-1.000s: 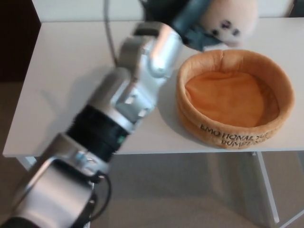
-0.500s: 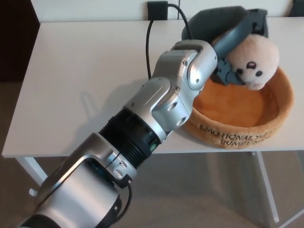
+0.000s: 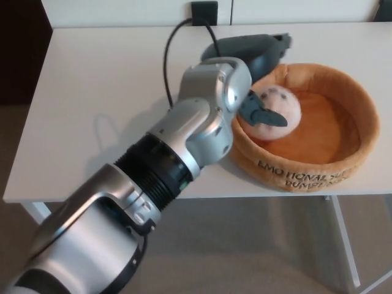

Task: The robot walks towards a table in front, picks a dumpling toy with left hand and puts it in an orange round plate

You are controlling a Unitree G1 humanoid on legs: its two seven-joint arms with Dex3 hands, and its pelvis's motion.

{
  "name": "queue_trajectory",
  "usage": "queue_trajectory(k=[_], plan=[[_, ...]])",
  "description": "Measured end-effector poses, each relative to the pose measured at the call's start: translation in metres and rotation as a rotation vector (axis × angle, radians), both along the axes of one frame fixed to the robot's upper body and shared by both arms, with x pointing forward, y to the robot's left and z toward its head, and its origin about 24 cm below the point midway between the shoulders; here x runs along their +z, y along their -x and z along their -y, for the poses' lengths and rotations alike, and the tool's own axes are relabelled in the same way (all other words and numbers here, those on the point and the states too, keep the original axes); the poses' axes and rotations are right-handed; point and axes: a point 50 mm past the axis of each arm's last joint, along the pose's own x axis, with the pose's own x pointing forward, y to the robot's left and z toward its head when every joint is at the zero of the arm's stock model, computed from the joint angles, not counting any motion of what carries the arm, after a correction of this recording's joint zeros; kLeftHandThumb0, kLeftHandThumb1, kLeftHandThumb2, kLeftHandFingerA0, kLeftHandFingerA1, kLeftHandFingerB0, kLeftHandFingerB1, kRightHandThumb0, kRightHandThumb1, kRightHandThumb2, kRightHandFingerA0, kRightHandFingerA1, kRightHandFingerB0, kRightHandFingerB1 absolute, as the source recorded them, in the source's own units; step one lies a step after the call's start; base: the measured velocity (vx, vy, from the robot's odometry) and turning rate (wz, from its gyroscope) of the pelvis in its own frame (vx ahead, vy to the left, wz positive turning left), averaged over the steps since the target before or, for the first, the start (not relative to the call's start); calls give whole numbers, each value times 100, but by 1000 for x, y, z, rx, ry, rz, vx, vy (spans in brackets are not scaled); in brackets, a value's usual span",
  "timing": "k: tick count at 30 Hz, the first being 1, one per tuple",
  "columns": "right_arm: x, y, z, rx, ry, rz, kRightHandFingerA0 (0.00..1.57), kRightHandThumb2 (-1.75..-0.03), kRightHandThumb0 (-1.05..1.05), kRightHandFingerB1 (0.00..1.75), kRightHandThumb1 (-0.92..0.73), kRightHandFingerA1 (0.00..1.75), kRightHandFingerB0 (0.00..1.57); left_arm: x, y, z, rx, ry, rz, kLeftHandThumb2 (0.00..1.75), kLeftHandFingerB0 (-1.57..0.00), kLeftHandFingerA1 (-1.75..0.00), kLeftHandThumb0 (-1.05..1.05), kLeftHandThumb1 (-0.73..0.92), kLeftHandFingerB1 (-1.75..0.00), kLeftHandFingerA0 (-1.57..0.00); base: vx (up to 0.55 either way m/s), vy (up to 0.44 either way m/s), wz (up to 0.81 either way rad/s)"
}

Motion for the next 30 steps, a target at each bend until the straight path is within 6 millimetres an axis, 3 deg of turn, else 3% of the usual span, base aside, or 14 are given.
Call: queue_trajectory(k=[13, 19, 20, 21, 25, 26, 27, 28, 30], plan=[[1, -7, 0, -3, 1, 13, 61, -64, -34, 37, -81, 50, 47, 3, -2, -9, 12, -64, -56, 62, 0, 0, -105, 65, 0, 0, 0, 0, 0], [0, -2, 0, -5, -2, 7, 63, -63, -34, 38, -77, 48, 48, 3, 17, -13, -51, 30, -12, 63, 0, 0, -105, 62, 0, 0, 0, 0, 0], [0, -2, 0, -5, -2, 7, 60, -64, -35, 37, -78, 49, 46, 5, 20, -13, -62, 44, -1, 61, 0, 0, -94, 61, 0, 0, 0, 0, 0], [0, -2, 0, -4, -2, 7, 64, -63, -36, 37, -76, 47, 46, 8, 25, -14, -77, 65, 17, 91, 0, 0, -88, 50, -4, 0, 0, 0, 0], [0, -2, 0, -4, -2, 7, 61, -63, -34, 37, -77, 45, 46, 20, 36, -21, -105, 124, 73, 89, -2, -1, -86, 52, -11, 0, 0, 0, 0], [0, -2, 0, -4, -2, 6, 59, -64, -35, 36, -79, 43, 45, 23, 39, -24, -110, 142, 88, 61, -6, -20, -76, 60, -25, 0, 0, 0, 0], [0, -1, 0, -5, -2, 5, 59, -64, -35, 36, -79, 43, 45, 27, 43, -29, -113, 164, 105, 61, -6, -20, -76, 60, -25, 0, 0, 0, 0], [0, -1, 0, -5, -2, 4, 61, -64, -34, 36, -79, 48, 45, 28, 46, -33, -113, 178, 113, 84, -9, -21, -74, 47, -28, -3, 0, 0, 0], [0, -1, 0, -5, -2, 2, 62, -64, -33, 38, -79, 48, 48, 31, 51, -44, -107, 212, 129, 81, -11, -29, -73, 46, -35, -6, 0, 0, 0]])
